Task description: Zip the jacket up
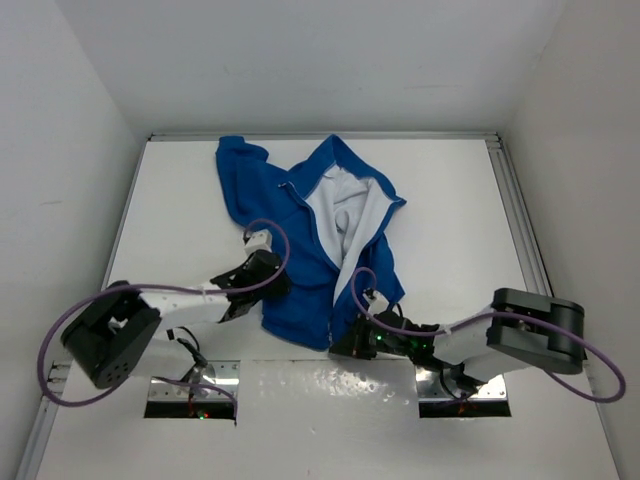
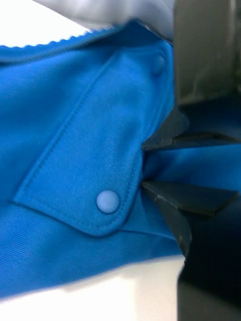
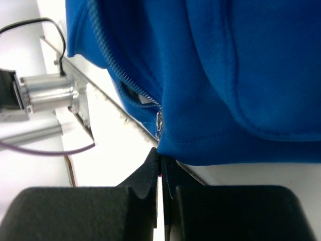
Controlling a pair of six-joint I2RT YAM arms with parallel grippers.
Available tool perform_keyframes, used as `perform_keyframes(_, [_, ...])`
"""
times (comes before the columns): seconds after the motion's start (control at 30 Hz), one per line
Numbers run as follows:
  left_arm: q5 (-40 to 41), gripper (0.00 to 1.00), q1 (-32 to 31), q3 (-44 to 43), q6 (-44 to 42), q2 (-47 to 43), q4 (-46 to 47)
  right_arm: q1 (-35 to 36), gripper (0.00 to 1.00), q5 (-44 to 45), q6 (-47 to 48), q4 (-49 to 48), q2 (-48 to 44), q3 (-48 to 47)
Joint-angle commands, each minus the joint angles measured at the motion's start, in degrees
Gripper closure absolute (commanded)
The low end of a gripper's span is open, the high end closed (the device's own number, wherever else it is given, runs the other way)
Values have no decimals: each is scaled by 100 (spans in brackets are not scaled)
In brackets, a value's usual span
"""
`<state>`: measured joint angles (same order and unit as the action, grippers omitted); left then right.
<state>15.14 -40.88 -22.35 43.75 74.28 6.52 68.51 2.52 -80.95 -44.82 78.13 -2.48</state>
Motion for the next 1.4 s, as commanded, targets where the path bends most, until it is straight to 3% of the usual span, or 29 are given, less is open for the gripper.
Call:
perform_keyframes(0.0, [-335,73,203,-629,-296,786,701,40,100,292,-149,-1359,448,-191])
perform_keyframes(0.03, [-475,81,299,-987,-331,911,710,40,100,301,-219,-1511,606,-235])
perform_keyframes(0.1, [-661,85,309,-1306,-419,861,508,39,100,345,-360,-1644,642,-262])
perform_keyframes(0.27, [-522,77,29,-728,-384,-507,166,40,100,591,-465,-1416,555,-192])
perform_keyframes(0.37, [320,72,-1015,-429,-174,-1124,-493,31,100,670,-562,-1372,598,-174])
perform_keyframes(0.43, [332,73,-1675,-271,193,-1284,-634,40,100,705,-685,-1275,581,-139])
perform_keyframes(0.57, [516,84,-2922,89,845,-1416,-644,39,100,714,-826,-1468,450,115])
perform_keyframes(0.6, [508,89,-3056,125,1116,-1390,-644,40,100,732,-878,-1477,397,168])
perform_keyframes(0.7, [420,92,-3452,344,1661,-1346,-443,40,100,758,-835,-1311,72,187])
perform_keyframes(0.8, [534,84,-3663,696,2031,-1372,5,31,100,793,-677,-802,-376,178])
perform_keyframes(0.93, [674,68,-3734,907,2103,-1364,270,39,100,890,-598,-205,-851,345])
perform_keyframes(1.07, [640,58,-3734,987,2059,-1267,813,31,100,925,-536,298,-1115,274])
perform_keyframes(1.17, [534,58,-3734,1355,2399,-1302,1289,40,100,943,-527,447,-1203,274])
perform_keyframes(1.37, [1175,53,-3795,2261,3384,-1970,2133,40,100,925,-562,351,-1072,274])
